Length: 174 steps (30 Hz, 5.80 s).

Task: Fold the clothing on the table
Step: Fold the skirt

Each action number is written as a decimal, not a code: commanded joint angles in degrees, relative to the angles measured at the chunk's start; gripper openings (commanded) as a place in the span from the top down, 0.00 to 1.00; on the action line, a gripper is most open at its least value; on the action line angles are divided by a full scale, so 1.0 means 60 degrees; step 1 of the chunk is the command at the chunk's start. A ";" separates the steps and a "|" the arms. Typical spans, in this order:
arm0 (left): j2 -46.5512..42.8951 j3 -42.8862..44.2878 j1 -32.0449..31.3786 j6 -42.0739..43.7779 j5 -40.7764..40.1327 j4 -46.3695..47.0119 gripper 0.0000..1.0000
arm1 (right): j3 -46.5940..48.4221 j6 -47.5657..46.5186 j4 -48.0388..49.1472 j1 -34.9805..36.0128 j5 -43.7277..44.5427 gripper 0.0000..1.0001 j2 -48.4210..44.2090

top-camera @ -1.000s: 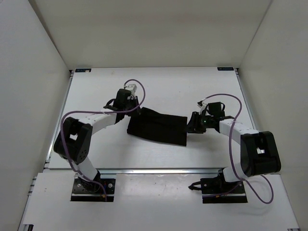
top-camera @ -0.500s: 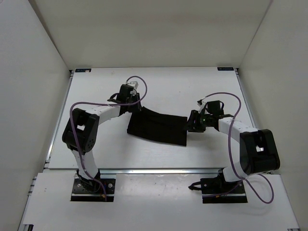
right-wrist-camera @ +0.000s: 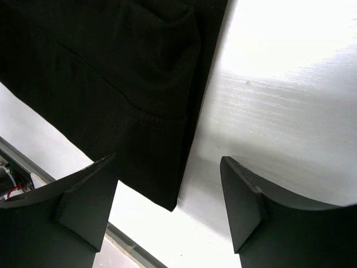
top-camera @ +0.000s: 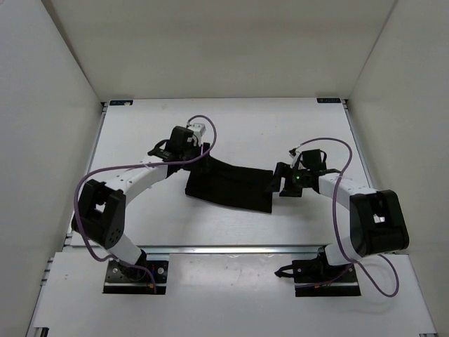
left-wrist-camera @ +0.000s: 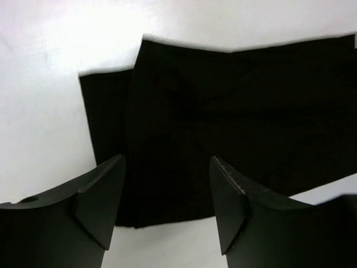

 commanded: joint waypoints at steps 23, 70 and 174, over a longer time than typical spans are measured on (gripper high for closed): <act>0.0781 -0.1808 0.0067 -0.0626 0.0688 -0.0230 0.33 | 0.1521 0.0558 -0.1294 0.1409 0.3359 0.53 0.2085; 0.4136 0.1093 -0.1149 -0.2208 0.2797 0.1103 0.66 | 0.7071 0.0148 -0.2848 0.3239 0.1368 1.00 0.4209; 0.2231 -0.1397 0.1296 -0.4155 0.3074 0.3708 0.77 | 0.6383 -0.0350 -0.0942 0.3137 0.0883 1.00 0.5367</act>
